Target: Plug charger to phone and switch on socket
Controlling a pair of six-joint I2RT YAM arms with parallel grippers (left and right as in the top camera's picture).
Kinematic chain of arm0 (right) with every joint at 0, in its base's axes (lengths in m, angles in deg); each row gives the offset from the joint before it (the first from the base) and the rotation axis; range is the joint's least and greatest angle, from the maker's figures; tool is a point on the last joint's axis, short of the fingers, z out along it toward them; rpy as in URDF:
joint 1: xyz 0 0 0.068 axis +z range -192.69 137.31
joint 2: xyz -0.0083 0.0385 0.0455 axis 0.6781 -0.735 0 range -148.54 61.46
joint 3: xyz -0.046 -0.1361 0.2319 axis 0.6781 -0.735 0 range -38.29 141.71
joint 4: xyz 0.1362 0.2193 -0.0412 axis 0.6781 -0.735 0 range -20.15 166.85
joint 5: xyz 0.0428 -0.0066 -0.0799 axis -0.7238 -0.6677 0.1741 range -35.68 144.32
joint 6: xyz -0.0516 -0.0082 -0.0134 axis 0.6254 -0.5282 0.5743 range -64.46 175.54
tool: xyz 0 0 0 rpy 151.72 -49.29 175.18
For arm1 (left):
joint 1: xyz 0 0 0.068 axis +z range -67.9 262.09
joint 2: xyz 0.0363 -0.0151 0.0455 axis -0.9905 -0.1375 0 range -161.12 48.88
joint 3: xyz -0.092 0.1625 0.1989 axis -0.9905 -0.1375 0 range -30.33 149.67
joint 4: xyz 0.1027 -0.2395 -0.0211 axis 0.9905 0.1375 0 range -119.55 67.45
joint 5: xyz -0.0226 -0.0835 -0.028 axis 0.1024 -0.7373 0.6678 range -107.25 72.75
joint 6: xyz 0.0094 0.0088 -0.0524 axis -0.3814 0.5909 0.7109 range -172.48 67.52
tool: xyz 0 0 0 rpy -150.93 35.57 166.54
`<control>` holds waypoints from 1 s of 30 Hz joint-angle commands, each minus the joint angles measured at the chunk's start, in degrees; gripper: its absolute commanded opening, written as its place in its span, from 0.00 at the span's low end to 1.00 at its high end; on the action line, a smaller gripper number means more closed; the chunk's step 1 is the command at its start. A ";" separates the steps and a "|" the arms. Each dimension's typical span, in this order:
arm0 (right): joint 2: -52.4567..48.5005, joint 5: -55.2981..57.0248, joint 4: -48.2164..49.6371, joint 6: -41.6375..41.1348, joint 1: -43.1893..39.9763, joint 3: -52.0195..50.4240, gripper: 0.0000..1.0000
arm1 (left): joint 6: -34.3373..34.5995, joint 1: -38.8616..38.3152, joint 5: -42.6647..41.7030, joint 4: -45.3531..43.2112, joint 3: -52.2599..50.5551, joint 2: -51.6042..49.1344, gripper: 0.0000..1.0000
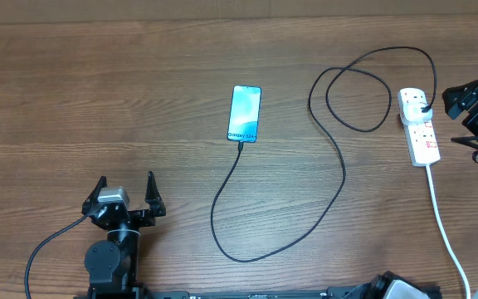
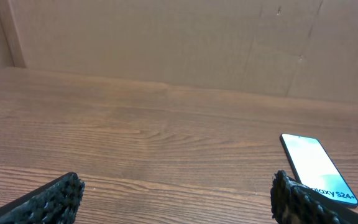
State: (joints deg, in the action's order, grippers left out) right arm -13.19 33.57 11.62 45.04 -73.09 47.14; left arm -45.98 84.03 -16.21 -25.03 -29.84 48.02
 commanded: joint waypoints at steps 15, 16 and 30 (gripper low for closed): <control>-0.15 0.17 0.17 0.02 -0.22 0.15 1.00 | 0.92 0.39 -0.66 -0.04 -0.20 0.66 1.00; -0.15 0.17 0.17 0.04 -0.22 0.13 1.00 | 0.94 0.39 -0.66 -0.04 -0.20 0.66 1.00; 3.72 1.05 2.73 0.04 1.16 0.09 1.00 | 0.92 0.39 -0.66 -0.04 -0.20 0.66 1.00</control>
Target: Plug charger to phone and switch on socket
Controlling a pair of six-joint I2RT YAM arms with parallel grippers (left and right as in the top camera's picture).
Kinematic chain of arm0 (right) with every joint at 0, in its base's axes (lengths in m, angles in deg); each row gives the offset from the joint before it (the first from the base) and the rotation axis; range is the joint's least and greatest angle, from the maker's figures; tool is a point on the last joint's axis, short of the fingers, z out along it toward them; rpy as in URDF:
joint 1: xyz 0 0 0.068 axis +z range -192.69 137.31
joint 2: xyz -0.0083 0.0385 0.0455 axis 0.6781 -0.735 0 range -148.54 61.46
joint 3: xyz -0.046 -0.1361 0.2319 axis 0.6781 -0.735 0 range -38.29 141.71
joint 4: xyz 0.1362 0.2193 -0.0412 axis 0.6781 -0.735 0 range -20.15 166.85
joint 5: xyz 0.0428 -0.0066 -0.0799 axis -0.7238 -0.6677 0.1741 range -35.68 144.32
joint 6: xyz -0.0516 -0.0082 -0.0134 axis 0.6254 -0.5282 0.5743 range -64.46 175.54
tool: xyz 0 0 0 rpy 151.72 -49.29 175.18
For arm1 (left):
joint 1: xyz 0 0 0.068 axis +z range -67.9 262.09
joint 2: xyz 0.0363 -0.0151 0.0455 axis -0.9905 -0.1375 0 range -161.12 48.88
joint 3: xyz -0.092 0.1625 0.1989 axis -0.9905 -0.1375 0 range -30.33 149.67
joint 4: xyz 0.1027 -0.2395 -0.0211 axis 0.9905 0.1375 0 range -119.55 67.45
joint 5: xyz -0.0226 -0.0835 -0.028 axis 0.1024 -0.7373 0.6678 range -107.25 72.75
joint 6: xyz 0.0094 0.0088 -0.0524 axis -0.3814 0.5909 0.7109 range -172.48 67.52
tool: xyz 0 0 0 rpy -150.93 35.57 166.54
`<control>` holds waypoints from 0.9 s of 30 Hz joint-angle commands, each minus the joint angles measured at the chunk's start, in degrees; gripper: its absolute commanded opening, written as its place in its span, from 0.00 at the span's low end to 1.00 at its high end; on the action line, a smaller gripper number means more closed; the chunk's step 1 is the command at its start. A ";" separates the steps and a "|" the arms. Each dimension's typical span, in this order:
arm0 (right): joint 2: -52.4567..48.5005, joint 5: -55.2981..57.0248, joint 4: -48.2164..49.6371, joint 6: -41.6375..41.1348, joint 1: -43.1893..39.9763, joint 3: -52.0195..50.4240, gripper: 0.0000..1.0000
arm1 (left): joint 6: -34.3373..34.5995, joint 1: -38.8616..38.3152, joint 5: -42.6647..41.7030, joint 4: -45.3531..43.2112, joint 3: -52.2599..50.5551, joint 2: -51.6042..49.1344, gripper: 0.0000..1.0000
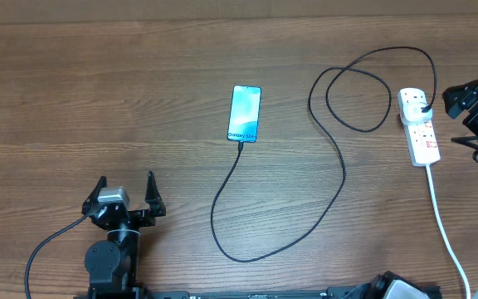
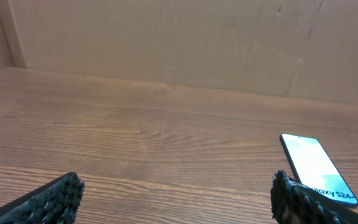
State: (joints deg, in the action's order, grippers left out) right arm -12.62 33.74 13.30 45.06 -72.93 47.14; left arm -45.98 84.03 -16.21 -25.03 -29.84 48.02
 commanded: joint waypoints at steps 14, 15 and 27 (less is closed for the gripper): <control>17.70 6.86 31.06 0.02 15.34 -18.56 1.00 | 0.92 0.39 -0.66 -0.04 -0.20 0.66 1.00; 19.19 6.86 34.67 0.02 16.39 -21.86 1.00 | 0.92 0.39 -0.66 -0.04 -0.20 0.66 1.00; 36.11 6.86 71.84 0.00 25.59 -63.17 1.00 | 0.92 0.39 -0.66 -0.04 -0.20 0.66 1.00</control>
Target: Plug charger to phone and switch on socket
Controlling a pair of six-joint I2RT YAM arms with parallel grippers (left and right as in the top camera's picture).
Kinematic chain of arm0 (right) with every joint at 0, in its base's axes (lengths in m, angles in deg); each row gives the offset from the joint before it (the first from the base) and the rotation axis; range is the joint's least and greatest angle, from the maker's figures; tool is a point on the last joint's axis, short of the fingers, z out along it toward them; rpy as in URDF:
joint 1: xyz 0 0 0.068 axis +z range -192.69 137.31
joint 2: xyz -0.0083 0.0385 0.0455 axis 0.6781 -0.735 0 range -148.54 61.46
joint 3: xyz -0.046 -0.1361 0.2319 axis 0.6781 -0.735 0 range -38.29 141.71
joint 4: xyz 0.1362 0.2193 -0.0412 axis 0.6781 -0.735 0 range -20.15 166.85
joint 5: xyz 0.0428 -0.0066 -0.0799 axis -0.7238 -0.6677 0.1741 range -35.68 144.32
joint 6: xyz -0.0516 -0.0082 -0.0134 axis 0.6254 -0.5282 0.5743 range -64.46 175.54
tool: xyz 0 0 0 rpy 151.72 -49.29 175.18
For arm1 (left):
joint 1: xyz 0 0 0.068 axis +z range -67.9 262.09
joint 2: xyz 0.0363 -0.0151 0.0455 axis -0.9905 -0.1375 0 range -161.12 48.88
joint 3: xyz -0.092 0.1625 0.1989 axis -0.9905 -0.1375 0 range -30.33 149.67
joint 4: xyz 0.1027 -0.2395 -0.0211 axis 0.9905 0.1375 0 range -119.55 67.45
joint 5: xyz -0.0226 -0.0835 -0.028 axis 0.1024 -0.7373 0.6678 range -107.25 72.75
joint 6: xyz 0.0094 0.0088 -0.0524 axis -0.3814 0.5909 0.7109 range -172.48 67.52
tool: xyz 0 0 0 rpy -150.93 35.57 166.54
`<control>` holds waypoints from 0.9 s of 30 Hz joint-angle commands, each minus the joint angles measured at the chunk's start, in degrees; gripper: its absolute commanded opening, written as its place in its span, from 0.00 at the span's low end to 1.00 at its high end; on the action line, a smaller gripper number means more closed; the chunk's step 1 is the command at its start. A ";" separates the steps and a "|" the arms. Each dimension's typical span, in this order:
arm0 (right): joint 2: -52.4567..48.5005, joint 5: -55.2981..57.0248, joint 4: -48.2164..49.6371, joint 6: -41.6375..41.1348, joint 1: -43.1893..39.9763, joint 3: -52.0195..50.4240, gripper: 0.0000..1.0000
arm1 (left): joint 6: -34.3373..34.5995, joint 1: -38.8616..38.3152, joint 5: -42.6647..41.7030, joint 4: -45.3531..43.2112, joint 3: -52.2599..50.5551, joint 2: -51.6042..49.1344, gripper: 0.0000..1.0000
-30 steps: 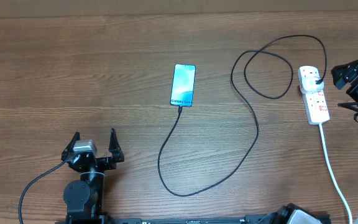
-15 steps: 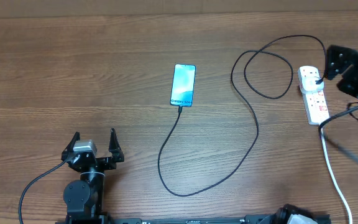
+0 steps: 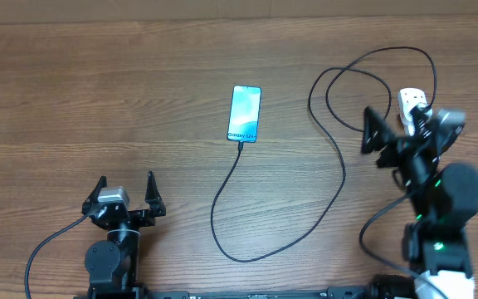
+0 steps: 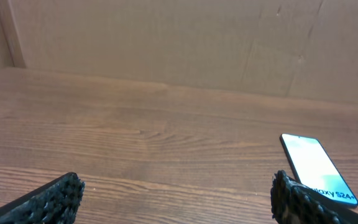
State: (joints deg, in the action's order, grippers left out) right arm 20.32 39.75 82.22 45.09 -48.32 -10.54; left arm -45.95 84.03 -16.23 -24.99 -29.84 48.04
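Observation:
The phone (image 3: 245, 113) lies face up mid-table with its screen lit, and shows too in the left wrist view as the phone (image 4: 316, 167) at the right. The black charger cable (image 3: 338, 178) meets the phone's near end and loops over to the white socket strip (image 3: 408, 100), where its plug sits. Only the strip's far end shows. My right gripper (image 3: 398, 126) is open over the strip and hides the rest of it, switches included. My left gripper (image 3: 124, 196) stands open near the front left, with nothing between its fingers (image 4: 59, 198).
The cable makes a wide loop (image 3: 359, 91) left of the strip and a long bend (image 3: 222, 220) toward the table's front edge. A brown cardboard wall (image 4: 166, 43) backs the wooden table (image 3: 98, 100).
My right arm has moved from the table's right edge, beside the strip, to the front right, with its open gripper now over the strip. The left arm, phone and cable are unchanged.
At both earlier moments the right gripper hung just right of the strip's far end, barely shifting, and the cable was in the lit phone. Now the right arm is at the front right, its gripper covering most of the strip. The left gripper stayed open and still.

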 commanded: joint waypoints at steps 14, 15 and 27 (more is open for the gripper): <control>25.77 7.32 4.42 -0.13 5.29 -25.11 1.00 | 0.90 0.39 -0.63 -0.09 -0.20 0.63 1.00; 27.23 8.24 3.82 -0.35 5.68 -25.64 1.00 | 0.90 0.39 -0.63 -0.09 -0.20 0.63 1.00; 40.52 15.37 -10.21 -4.39 7.82 -27.30 1.00 | 0.90 0.39 -0.63 -0.09 -0.20 0.63 1.00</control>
State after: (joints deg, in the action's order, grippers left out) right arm 59.27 53.28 72.01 40.56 -40.98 -37.23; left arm -45.95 84.03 -16.21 -25.03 -29.84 48.04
